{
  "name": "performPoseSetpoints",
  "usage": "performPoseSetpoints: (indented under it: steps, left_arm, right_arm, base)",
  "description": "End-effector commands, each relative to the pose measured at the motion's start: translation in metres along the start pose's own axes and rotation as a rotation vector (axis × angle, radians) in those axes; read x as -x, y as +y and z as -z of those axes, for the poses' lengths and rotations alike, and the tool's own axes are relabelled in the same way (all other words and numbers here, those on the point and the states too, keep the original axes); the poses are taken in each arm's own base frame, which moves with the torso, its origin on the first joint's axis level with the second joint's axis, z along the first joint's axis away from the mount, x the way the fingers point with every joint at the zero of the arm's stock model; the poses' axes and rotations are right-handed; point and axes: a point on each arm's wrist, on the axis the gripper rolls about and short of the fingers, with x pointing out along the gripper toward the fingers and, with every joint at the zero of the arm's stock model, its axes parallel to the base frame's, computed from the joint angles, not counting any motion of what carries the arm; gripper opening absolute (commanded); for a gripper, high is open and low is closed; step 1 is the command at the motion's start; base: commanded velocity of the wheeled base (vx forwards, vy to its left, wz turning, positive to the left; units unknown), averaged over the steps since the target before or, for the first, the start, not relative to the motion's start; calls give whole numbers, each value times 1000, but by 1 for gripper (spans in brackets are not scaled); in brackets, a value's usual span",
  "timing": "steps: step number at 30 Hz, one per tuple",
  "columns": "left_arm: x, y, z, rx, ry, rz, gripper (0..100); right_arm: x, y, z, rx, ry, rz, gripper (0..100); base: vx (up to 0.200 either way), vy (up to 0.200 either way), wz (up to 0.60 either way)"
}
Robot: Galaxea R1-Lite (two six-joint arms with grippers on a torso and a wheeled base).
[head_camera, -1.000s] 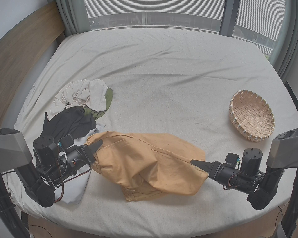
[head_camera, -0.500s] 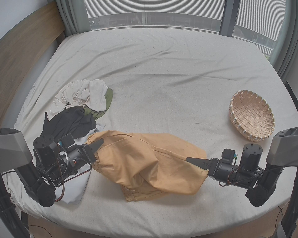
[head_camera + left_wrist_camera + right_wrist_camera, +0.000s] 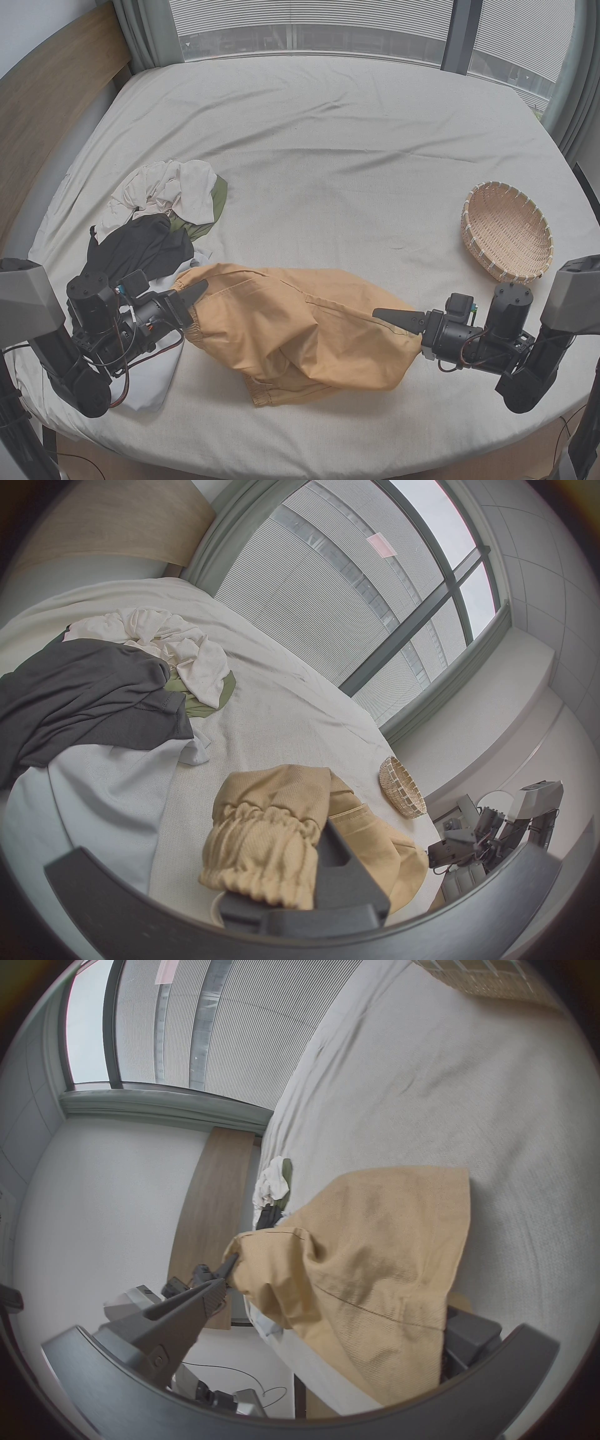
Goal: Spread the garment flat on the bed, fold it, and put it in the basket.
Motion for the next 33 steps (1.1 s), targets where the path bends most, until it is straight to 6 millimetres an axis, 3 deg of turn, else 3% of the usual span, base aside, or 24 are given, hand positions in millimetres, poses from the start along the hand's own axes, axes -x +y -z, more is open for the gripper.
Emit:
performPoseSetpoints:
  steps: [1, 13, 14, 20, 27, 32, 33]
  left_arm:
    - [0, 0, 1, 1, 2, -2, 0]
    - [1, 1, 1, 2, 3, -6, 0]
    - [1, 1, 1, 2, 3, -6, 0]
    - [1, 0, 1, 2, 5, -5, 0]
    - [1, -2, -1, 1, -6, 1, 0]
    - [2, -13, -12, -14, -46, 44, 0]
    - [-1, -22, -17, -22, -63, 82, 0]
  right_arm:
    - [13, 25, -7, 30, -24, -65, 100]
    - [14, 22, -9, 13, -22, -63, 100]
    - [12, 20, -8, 10, -16, -58, 0]
    - [2, 4, -6, -5, -4, -30, 0]
    - [0, 4, -8, -7, -12, -31, 0]
    - [11, 12, -22, 26, -72, -43, 0]
    - [22, 19, -32, 73, -119, -52, 0]
  base:
    - [0, 0, 0]
    - [0, 0, 0]
    - [0, 0, 0]
    - [0, 0, 0]
    - [0, 0, 0]
    - [0, 0, 0]
    - [0, 0, 0]
